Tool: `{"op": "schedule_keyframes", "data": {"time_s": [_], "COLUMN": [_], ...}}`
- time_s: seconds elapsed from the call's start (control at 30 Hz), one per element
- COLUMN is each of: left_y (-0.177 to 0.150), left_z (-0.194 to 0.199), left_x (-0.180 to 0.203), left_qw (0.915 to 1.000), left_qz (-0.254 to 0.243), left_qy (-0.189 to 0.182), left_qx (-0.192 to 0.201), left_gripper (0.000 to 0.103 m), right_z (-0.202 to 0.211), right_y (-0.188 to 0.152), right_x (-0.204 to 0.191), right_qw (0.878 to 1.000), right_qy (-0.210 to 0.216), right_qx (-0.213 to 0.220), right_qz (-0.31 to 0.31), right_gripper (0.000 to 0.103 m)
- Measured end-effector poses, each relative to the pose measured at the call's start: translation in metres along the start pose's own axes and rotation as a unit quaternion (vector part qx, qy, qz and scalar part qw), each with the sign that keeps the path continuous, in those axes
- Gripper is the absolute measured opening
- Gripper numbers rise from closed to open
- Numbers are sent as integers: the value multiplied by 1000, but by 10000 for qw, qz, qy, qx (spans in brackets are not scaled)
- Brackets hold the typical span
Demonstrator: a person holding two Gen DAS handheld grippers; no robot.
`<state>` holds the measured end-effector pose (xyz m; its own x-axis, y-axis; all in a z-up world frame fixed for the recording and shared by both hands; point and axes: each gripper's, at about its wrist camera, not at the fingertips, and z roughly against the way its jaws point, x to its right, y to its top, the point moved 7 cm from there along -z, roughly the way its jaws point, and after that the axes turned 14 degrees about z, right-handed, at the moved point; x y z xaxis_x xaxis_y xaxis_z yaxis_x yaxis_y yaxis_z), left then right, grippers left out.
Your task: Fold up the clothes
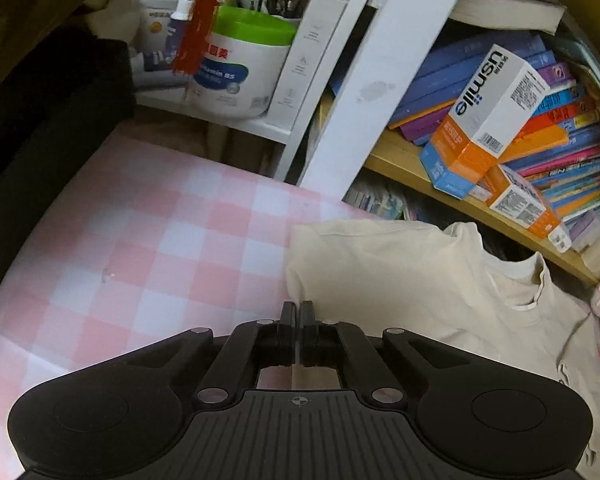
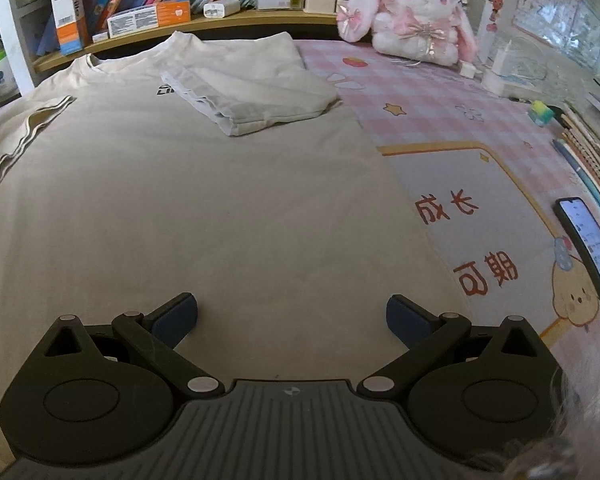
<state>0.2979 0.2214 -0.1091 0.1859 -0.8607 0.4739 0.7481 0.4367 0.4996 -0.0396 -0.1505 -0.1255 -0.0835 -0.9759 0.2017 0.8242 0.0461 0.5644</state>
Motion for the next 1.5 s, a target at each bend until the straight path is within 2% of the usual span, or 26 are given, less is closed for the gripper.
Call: {"op": "schedule_keyframes", "data": {"time_s": [0.07, 0.17, 0.33, 0.5, 0.63, 0.73, 0.8, 0.87, 0.93, 1.2, 1.5], "left_y": [-1, -1, -16, -56, -107, -151, -174, -198, -220, -288, -340], "left_z": [3, 14, 55, 110, 148, 176, 192, 207, 220, 252, 270], "left_x": [-1, -2, 2, -13, -29, -35, -37, -35, -32, -5, -3], "left_qw": [10000, 9999, 9989, 9978, 9979, 9985, 9987, 9983, 9976, 9938, 9924], "left_qz": [4, 65, -106, -321, -430, -307, -151, -117, -130, -269, -131], "left_qy": [17, -103, -415, -489, -325, -154, -90, 9, 138, 525, 882], "left_qx": [-17, 38, 194, 308, 352, 432, 479, 575, 671, 938, 853], "left_gripper": [6, 6, 9, 31, 34, 35, 41, 51, 55, 67, 69], "right_z": [2, 6, 12, 14, 15, 18, 22, 29, 37, 72, 89], "right_y": [-1, -4, -10, -13, -16, -19, -24, -28, -34, -68, -111], "right_x": [-2, -7, -9, -8, -8, -7, -4, 0, 7, 24, 50], "right_qw": [10000, 9998, 9995, 9994, 9992, 9983, 9974, 9964, 9952, 9873, 9864], "right_qy": [-68, -161, -223, -188, -66, 101, 207, 304, 428, 740, 878], "right_qx": [-8, 15, 97, 153, 226, 333, 384, 462, 567, 903, 878], "right_qz": [3, 120, 207, 241, 316, 469, 580, 648, 678, 1075, 1073], "right_gripper": [102, 102, 102, 102, 102, 102, 102, 102, 102, 102, 102]}}
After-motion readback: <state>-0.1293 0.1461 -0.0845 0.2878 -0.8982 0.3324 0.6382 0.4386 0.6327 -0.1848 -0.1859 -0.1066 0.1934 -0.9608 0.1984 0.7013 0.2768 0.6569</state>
